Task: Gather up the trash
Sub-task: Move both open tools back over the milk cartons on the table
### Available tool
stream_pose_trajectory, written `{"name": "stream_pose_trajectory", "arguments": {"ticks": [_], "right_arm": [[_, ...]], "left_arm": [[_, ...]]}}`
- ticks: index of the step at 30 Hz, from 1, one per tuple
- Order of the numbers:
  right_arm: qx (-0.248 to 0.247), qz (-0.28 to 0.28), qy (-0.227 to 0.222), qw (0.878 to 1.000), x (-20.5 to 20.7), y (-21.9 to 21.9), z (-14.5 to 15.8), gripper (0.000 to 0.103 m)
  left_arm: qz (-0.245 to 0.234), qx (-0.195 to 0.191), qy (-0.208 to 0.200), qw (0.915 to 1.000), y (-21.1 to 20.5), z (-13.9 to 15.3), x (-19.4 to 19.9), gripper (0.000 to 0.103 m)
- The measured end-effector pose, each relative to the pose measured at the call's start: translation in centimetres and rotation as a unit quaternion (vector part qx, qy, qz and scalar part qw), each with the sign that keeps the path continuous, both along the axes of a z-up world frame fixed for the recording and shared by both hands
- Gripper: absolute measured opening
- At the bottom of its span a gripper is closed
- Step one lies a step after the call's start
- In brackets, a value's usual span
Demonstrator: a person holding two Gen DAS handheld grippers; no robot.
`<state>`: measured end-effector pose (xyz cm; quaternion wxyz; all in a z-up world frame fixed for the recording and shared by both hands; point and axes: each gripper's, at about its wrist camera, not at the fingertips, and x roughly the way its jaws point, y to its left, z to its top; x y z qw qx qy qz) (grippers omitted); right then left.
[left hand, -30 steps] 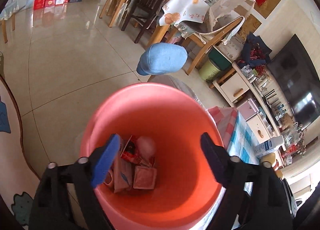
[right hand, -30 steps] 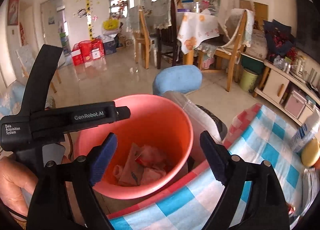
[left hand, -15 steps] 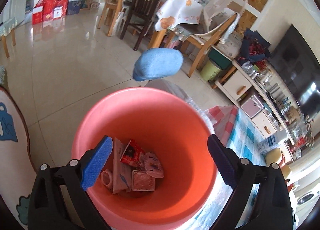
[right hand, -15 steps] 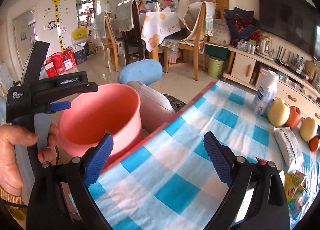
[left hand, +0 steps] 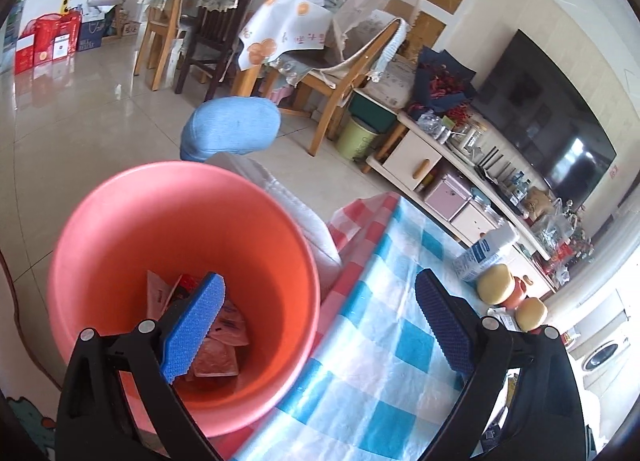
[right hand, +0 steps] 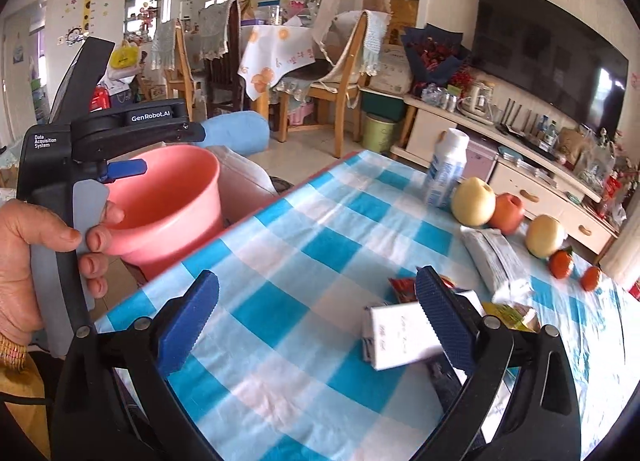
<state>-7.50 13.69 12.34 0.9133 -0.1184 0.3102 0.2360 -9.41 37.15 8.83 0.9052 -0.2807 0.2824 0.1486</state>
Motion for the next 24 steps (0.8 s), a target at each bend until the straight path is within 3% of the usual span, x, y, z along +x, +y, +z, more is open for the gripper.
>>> {"name": "stream_pose_trajectory", "arguments": {"ticks": [4, 13, 24], "right_arm": [[-0.002, -0.015, -0.002, 1.0, -1.0, -1.9, 0.1, 0.099], [-0.011, -0.053, 0.005, 0.999, -2.5, -5.7, -0.7, 0.099], [-0.058, -0.063, -0.02, 0.996, -4.2, -8.7, -2.0, 0.099]], "left_arm": [[-0.018, 0.026, -0.005, 0.9995, -2.5, 0.1, 0.6, 0.095], [-0.056, 0.049, -0.062, 0.9953, -7.1, -0.5, 0.0, 0.095], [-0.152, 0.143, -0.057, 0.9764, -14.1, -0.9, -1.0, 0.095]]}}
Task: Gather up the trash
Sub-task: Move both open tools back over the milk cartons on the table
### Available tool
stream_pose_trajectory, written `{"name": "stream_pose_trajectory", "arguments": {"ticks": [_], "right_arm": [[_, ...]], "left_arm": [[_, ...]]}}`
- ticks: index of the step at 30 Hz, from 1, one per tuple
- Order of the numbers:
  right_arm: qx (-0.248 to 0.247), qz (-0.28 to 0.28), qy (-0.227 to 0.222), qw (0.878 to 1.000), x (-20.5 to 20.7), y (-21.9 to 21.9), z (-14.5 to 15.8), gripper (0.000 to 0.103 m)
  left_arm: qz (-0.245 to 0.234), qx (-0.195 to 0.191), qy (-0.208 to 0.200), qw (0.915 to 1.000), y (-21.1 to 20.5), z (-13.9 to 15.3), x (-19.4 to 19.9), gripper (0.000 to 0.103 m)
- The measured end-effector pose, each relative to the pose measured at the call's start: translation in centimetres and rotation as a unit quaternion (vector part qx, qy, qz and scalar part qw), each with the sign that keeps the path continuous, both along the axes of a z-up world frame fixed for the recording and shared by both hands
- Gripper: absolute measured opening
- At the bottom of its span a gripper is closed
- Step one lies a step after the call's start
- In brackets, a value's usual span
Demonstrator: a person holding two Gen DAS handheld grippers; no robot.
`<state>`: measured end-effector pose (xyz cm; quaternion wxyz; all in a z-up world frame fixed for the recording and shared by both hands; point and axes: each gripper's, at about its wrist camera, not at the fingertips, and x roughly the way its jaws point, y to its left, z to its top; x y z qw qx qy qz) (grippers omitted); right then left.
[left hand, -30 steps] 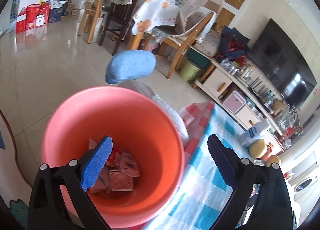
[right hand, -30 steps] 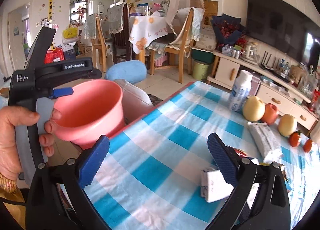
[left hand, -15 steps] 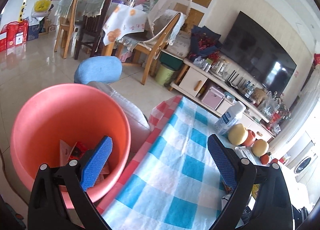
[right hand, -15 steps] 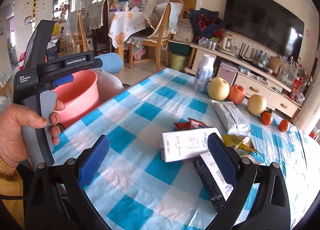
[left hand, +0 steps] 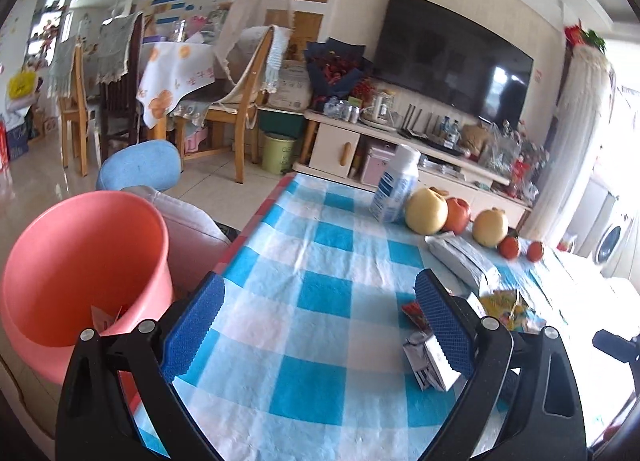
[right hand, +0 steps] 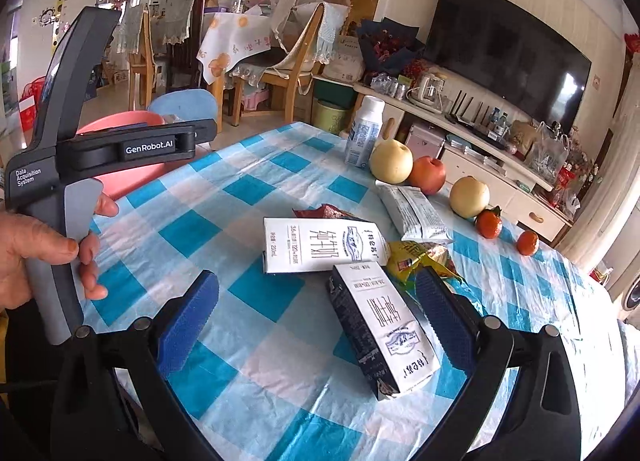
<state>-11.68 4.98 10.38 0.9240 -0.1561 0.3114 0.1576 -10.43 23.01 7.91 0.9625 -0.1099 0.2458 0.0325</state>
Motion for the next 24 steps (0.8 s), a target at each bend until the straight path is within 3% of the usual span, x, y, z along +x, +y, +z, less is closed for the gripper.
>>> {"name": "stream_pose_trajectory", "arguments": {"ticks": [4, 7, 14, 18, 24], "right_arm": [[-0.004, -0.012, 0.01, 1.0, 0.0, -1.7, -1.1, 0.099], [-0.003, -0.021, 0.017, 1.0, 0.0, -3.2, -1.9, 0.099], [0.02, -0.045, 0.023, 0.999, -0.2, -6.9, -2.3, 0.099], [0.045, -0.064, 0.027, 0.997, -0.2, -9.7, -2.3, 0.099], [0.091, -0.095, 0.041, 0.99, 0.4, -14.2, -2.4, 0.099]], "left_arm": [[-0.016, 0.043, -0.006, 0.9989, -2.0, 0.2, -1.0, 0.095], [-0.029, 0.063, 0.013, 0.9975, -3.5, 0.0, -1.4, 0.095], [-0.066, 0.066, 0.058, 0.994, -6.1, -1.2, -2.2, 0.095], [-0.099, 0.073, 0.078, 0.9893, -7.9, -1.8, -2.7, 0.095], [-0.15, 0.118, 0.079, 0.9785, -11.4, -2.1, -3.7, 0.095]]}}
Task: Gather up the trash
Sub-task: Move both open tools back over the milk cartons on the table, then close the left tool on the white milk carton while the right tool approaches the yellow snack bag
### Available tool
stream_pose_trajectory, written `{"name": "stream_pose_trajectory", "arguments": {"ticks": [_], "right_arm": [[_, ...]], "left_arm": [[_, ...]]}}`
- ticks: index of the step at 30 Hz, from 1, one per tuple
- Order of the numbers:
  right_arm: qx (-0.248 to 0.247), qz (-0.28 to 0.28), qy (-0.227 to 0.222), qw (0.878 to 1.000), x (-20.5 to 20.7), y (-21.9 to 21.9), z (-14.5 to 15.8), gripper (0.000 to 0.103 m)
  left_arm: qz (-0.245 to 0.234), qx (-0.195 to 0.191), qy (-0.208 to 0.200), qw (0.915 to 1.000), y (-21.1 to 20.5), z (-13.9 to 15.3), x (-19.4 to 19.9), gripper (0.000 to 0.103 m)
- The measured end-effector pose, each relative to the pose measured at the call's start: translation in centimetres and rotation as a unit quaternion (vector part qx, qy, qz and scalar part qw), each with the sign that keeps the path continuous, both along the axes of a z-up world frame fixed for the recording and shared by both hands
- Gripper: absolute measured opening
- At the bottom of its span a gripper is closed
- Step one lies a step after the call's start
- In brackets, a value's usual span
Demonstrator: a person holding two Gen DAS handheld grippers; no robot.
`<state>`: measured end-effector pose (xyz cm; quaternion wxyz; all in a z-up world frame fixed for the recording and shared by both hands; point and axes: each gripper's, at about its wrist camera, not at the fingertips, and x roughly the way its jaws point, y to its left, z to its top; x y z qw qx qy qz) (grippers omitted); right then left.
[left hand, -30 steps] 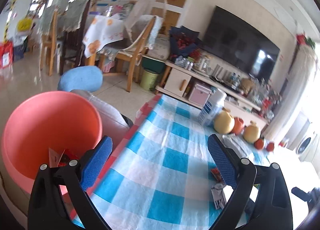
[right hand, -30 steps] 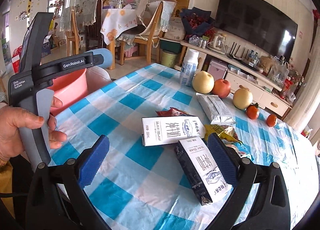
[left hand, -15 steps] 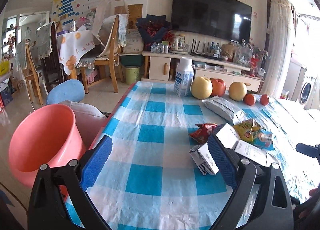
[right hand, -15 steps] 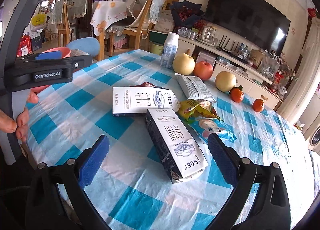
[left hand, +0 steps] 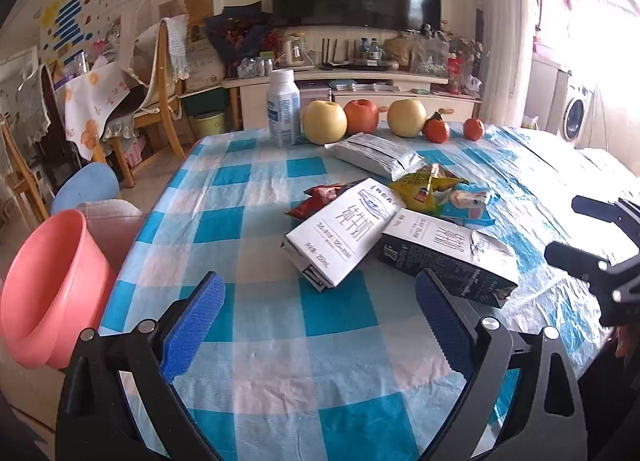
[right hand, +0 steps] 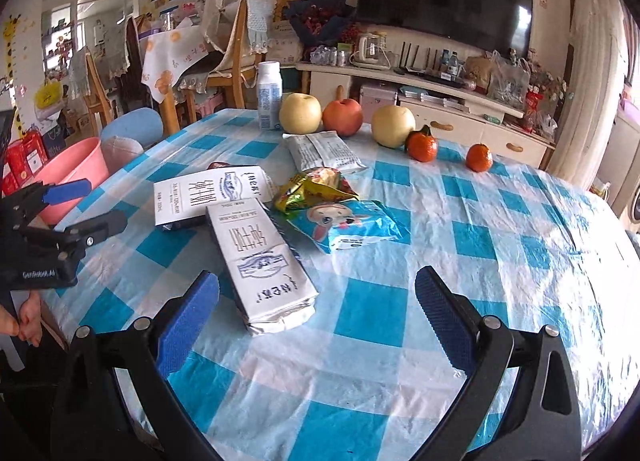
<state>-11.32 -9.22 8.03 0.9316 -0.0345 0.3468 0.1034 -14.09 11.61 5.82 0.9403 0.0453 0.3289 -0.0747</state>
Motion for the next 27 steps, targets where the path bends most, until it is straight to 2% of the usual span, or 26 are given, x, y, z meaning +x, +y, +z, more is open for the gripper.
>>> {"name": "stream_pose_trajectory", "arguments": {"ticks": [8, 11, 14, 19, 22, 27], "right_arm": [[0.09, -0.007, 0.047, 0.995, 1.9, -4.4, -1.4, 0.099], [0.1, -0.004, 0.078, 0.992, 2.8, -4.8, -2.3, 0.099], [0.108, 0.006, 0.084, 0.991, 3.7, -4.8, -2.4, 0.099], [0.121, 0.019, 0.086, 0.989, 5.4, -5.0, -2.1, 0.099], [0.128, 0.015, 0.09, 0.987, 6.6, -5.3, -2.4, 0.099], [0.172, 0.002, 0.11, 0.979, 8.8, -6.3, -3.3, 0.099]], "left_arm": [[-0.021, 0.044, 0.009, 0.9988, -2.4, -0.4, 0.6, 0.095], [-0.023, 0.063, 0.013, 0.9976, -2.4, -0.3, 1.7, 0.095], [-0.034, 0.089, 0.017, 0.9953, -2.9, -0.4, 3.2, 0.095], [-0.069, 0.154, 0.037, 0.985, -4.2, -1.5, 6.0, 0.095], [-0.079, 0.172, 0.045, 0.9808, -4.2, -2.1, 7.2, 0.095], [-0.095, 0.198, 0.057, 0.974, -4.4, -3.2, 8.4, 0.095]]}}
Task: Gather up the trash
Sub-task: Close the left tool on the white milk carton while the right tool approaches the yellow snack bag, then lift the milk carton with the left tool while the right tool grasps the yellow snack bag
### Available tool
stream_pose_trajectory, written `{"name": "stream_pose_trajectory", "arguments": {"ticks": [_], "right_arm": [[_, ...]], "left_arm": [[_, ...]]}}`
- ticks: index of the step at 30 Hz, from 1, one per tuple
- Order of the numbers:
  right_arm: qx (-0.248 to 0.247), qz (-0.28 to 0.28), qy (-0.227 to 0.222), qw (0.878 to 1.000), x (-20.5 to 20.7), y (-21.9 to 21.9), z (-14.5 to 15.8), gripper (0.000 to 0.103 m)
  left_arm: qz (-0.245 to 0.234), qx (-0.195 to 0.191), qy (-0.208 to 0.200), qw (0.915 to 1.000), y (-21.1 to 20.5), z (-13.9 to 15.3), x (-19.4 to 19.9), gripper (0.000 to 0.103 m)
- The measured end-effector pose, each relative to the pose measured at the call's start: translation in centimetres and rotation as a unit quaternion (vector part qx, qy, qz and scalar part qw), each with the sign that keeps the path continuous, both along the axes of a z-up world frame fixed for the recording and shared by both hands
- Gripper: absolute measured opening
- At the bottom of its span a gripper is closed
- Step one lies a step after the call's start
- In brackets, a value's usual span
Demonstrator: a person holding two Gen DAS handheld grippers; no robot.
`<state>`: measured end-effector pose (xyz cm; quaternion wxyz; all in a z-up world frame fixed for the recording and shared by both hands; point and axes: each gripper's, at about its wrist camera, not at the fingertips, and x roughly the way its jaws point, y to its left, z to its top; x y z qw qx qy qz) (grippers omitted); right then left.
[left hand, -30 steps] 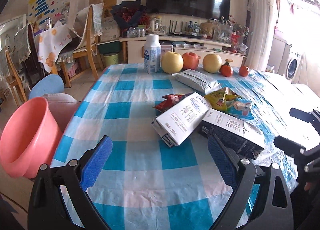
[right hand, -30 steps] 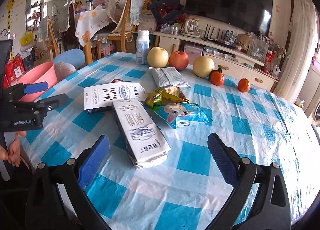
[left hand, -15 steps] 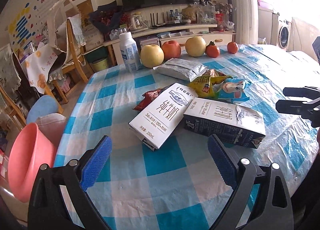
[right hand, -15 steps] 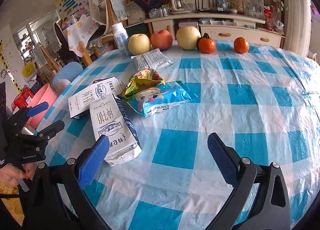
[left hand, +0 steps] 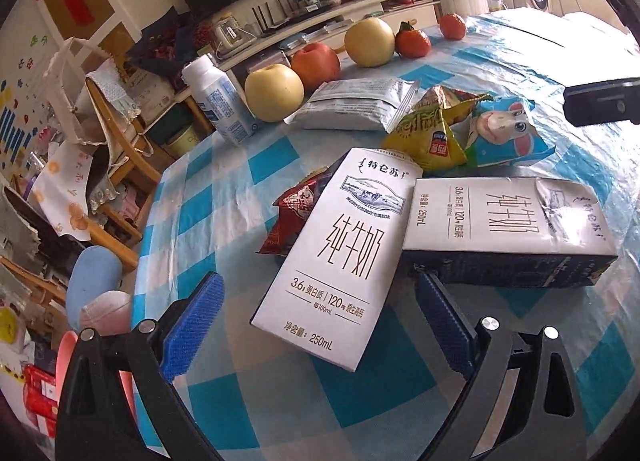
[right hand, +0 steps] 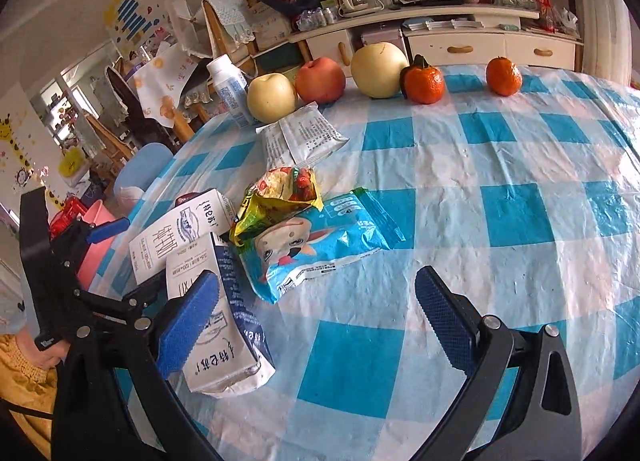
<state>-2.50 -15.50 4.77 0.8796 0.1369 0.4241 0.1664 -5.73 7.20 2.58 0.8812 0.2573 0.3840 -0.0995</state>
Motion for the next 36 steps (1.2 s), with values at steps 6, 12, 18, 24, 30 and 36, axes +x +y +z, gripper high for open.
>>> {"name": "stream_pose_trajectory", "arguments": {"ticks": [6, 12, 18, 24, 30, 36], "right_arm": [[0.025, -0.007, 0.011, 1.0, 1.7, -0.1, -0.8, 0.099], [0.026, -0.001, -0.002, 1.0, 2.9, 0.6, -0.8, 0.099], [0.024, 0.012, -0.029, 0.999, 3.7, 1.4, -0.1, 0.098], [0.017, 0.026, -0.051, 0.998, 4.3, 2.5, 0.5, 0.098], [0.006, 0.061, -0.061, 0.996, 5.1, 4.3, 0.5, 0.098], [-0.008, 0.078, -0.046, 0.996, 6.4, 5.4, -0.4, 0.096]], "left_arm": [[-0.017, 0.004, 0.005, 0.9998, -0.4, -0.5, 0.6, 0.073], [-0.022, -0.016, 0.009, 0.9996, -0.8, -0.4, 0.8, 0.063], [-0.02, -0.042, 0.014, 0.9988, -1.7, -0.1, -0.1, 0.055], [0.0, -0.071, 0.021, 0.9973, -1.9, 0.2, -0.9, 0.055], [0.026, -0.112, 0.027, 0.993, -0.6, 0.8, -0.9, 0.055], [0.043, -0.138, 0.031, 0.989, 0.6, 1.0, -0.6, 0.055]]}}
